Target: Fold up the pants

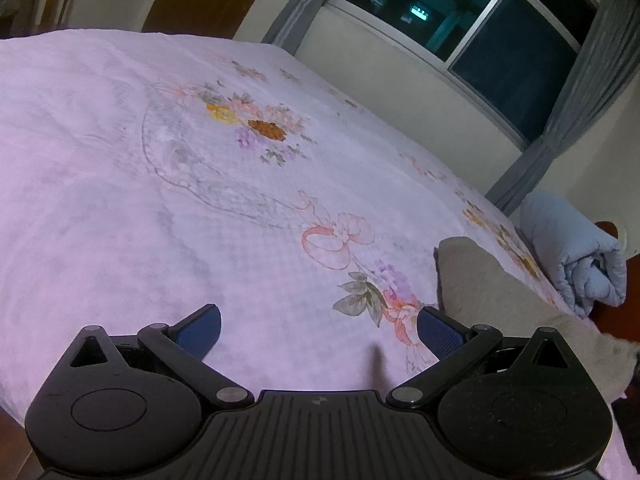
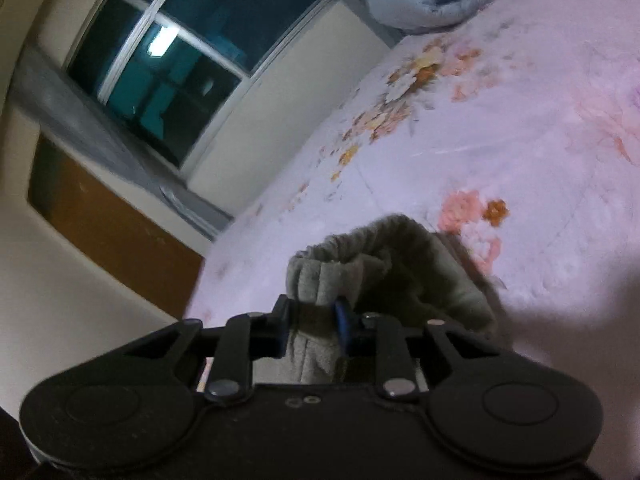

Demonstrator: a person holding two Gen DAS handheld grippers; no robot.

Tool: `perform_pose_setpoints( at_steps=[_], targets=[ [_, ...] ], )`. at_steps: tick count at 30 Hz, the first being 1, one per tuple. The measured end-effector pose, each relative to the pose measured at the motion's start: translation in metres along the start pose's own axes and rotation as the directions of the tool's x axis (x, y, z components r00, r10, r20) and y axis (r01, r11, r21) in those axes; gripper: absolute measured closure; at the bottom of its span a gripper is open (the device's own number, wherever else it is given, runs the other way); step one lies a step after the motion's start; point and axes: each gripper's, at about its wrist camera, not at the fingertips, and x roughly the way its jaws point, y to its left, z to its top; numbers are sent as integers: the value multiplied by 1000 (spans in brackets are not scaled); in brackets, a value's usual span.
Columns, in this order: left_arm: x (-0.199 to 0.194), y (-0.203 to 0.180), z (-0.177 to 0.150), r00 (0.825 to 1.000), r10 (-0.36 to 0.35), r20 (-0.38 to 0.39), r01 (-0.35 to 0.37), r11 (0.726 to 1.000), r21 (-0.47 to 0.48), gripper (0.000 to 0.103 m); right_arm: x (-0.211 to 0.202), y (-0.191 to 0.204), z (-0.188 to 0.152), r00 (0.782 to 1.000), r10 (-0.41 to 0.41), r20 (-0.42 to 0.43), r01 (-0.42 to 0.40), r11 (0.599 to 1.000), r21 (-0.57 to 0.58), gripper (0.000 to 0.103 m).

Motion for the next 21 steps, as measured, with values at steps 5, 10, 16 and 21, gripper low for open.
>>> perform_pose_setpoints(
  at_steps=[5, 10, 16, 21],
  targets=[
    [2, 0, 1, 1000, -3, -9, 3, 1000, 3, 0, 4, -72, -18, 990, -108, -91, 125, 972, 200, 76],
    [5, -2, 0, 1000, 10, -16, -10, 1000, 11, 0, -15, -54, -22, 992, -128, -6, 128, 984, 127, 21],
    [5, -2, 1, 1000, -4, -17, 4, 1000, 15, 0, 11, -57, -20, 987, -133, -94, 149, 971, 188, 38],
    [6, -1, 0, 1000, -6, -18, 6, 1000, 12, 0, 25, -53, -25, 972, -189, -136, 220, 940, 262, 38]
  ],
)
